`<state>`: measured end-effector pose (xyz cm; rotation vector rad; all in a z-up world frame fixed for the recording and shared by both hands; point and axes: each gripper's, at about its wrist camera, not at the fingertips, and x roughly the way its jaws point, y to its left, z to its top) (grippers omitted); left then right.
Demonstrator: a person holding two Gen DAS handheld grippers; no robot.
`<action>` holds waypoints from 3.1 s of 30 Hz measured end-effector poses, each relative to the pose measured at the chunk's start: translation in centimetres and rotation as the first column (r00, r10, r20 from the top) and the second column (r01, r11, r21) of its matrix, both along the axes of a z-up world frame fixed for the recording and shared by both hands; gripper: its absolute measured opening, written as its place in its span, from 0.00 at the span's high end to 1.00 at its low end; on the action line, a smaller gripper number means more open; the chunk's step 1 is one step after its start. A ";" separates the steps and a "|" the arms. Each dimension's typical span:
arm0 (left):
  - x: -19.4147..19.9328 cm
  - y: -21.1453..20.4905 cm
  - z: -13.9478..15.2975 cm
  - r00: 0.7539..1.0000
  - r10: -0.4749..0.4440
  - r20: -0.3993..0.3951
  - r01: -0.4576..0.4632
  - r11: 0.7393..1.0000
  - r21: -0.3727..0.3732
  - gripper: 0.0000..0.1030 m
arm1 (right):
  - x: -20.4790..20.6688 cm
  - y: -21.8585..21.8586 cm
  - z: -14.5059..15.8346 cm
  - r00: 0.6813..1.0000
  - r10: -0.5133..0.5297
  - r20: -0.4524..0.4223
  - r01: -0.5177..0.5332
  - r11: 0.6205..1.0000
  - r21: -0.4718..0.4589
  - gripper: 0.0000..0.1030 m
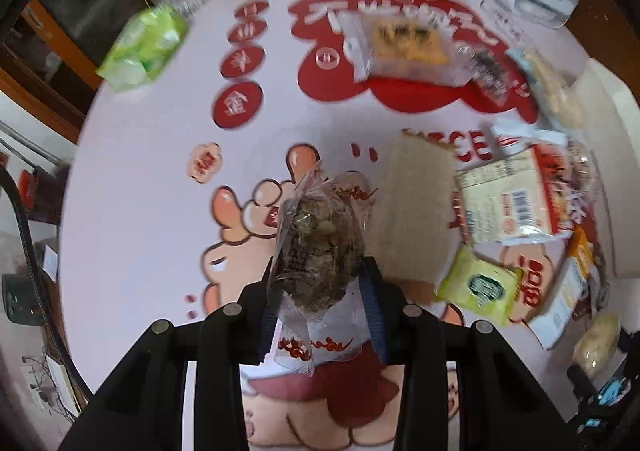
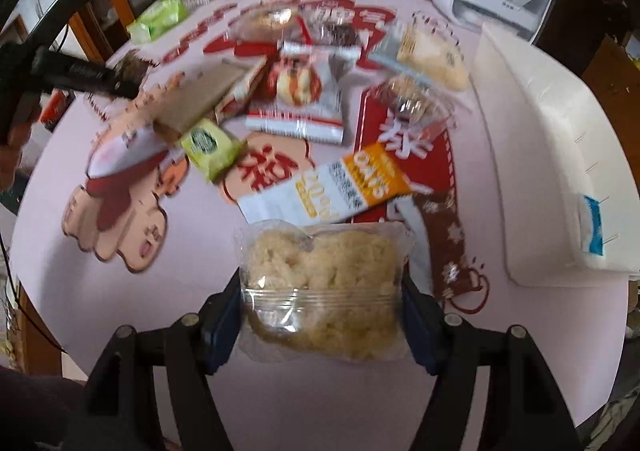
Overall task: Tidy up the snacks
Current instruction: 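Grasp the small clear nut bag with the left gripper while the right grasps the large puffed-snack bag, then carry both bags into the white tray and open both grippers, then withdraw both tools from the tray toward the remaining snacks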
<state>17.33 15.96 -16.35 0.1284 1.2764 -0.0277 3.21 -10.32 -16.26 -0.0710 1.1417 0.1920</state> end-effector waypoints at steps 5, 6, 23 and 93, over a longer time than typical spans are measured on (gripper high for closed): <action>-2.4 -1.6 4.8 0.995 -0.052 0.087 0.054 0.998 -0.015 0.64 | -0.2 -0.5 3.2 0.997 -0.013 0.080 0.011 1.000 0.020 0.32; -2.9 -2.2 5.8 0.992 -0.065 0.104 0.067 0.998 -0.018 0.64 | -0.3 -0.8 4.0 0.995 -0.017 0.100 0.015 1.000 0.020 0.32; -6.9 -20.4 13.6 0.928 -0.283 0.241 0.322 0.936 -0.141 0.64 | 0.4 -13.4 10.6 0.960 -0.179 0.216 0.166 0.983 0.078 0.32; -5.8 -39.3 12.8 0.941 -0.110 0.320 0.151 0.983 -0.105 0.16 | 5.5 -27.8 7.6 0.977 -0.140 0.159 0.116 0.981 0.154 0.14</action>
